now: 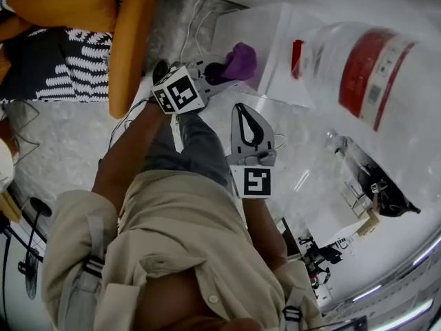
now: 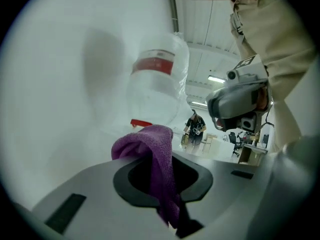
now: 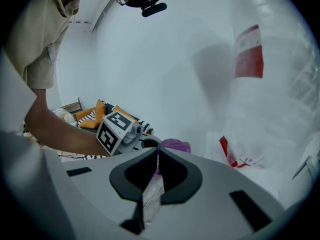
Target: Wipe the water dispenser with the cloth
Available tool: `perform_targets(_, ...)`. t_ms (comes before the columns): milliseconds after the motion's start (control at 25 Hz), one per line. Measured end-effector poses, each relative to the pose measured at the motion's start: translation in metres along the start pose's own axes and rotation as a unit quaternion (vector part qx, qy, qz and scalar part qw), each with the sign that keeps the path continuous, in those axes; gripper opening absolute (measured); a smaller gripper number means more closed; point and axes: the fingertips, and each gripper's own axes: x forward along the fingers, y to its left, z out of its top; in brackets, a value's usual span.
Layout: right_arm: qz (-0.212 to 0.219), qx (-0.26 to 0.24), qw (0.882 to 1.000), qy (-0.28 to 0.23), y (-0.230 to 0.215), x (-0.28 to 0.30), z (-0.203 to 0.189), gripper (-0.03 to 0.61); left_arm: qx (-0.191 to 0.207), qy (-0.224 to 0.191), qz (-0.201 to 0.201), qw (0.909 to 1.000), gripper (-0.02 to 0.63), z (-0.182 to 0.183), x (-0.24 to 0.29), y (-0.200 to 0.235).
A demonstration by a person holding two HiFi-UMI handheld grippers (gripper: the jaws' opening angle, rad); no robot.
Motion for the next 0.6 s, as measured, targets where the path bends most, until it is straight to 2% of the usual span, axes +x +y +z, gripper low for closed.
perform_targets(200,-0.018,-0.014,0.999,-0.044,-0.019,-0.026,0.036,0.026,0.066,-0.004,0.015,0.9977,0.064,0.07,-0.043,0.008)
perform_targets(360,-0.032,-0.014,0.997,-0.067,-0.023,-0.042,0.054,0.026,0.097,-0.006,0.019,0.9951,0.064,0.106,-0.086,0.008)
perform_targets(480,-0.045,-0.022,0.994,-0.093,-0.033,-0.069,0.072,0.026,0.129,0.001,0.021,0.9914,0.064,0.135,-0.11,-0.004)
perform_targets(600,-0.054,-0.019,0.993,-0.106,-0.038,-0.096,0.078,0.025,0.172,-0.017,0.03,0.9845,0.064,0.17,-0.132,-0.025)
